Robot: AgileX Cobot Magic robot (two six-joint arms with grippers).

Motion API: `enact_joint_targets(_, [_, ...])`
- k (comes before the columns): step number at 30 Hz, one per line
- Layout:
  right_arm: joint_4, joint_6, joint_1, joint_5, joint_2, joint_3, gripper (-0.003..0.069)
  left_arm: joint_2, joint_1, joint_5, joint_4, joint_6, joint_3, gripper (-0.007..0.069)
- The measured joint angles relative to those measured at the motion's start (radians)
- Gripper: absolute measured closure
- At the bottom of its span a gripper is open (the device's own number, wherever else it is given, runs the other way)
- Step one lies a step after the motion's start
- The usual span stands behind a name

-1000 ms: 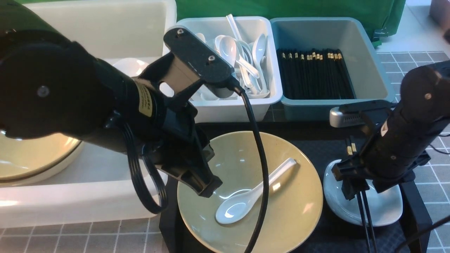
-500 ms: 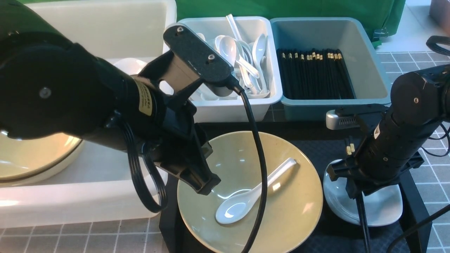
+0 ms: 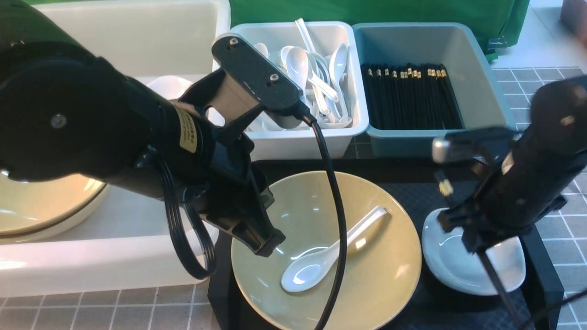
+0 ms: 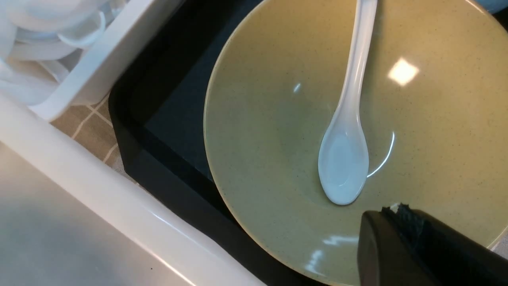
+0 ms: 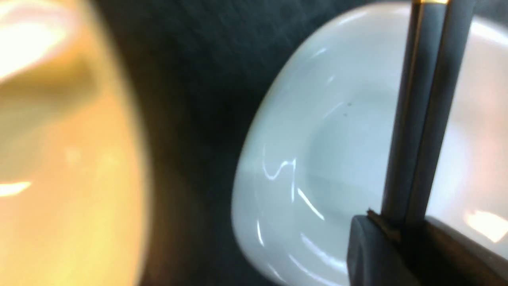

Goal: On grey table put chopsticks spoon bowls plates into blue grey white boxes.

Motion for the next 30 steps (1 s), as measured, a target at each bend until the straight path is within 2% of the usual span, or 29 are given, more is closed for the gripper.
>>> enact_joint_targets(7, [-0.014, -0.066, 0.000, 0.051, -0.063, -0.188, 0.0510, 0.067, 0.008, -0.086, -0.004, -0.033, -0.023, 0.0636])
enact_joint_targets(11, [-0.013, -0.086, -0.010, 0.050, -0.013, -0.357, 0.0510, 0.181, 0.074, -0.102, -0.048, -0.021, -0.138, 0.0636])
enact_joint_targets(18, [-0.012, -0.076, -0.092, 0.007, 0.221, -0.716, 0.0510, 0.316, 0.181, -0.224, -0.107, 0.080, -0.362, 0.0636])
enact_joint_targets(24, [-0.011, -0.023, -0.140, -0.034, 0.445, -0.961, 0.0510, 0.336, 0.184, -0.315, -0.113, 0.103, -0.388, 0.0636])
enact_joint_targets(30, [-0.010, 0.054, -0.169, -0.100, 0.671, -1.158, 0.0510, 0.332, 0.184, -0.309, -0.111, 0.110, -0.388, 0.0636])
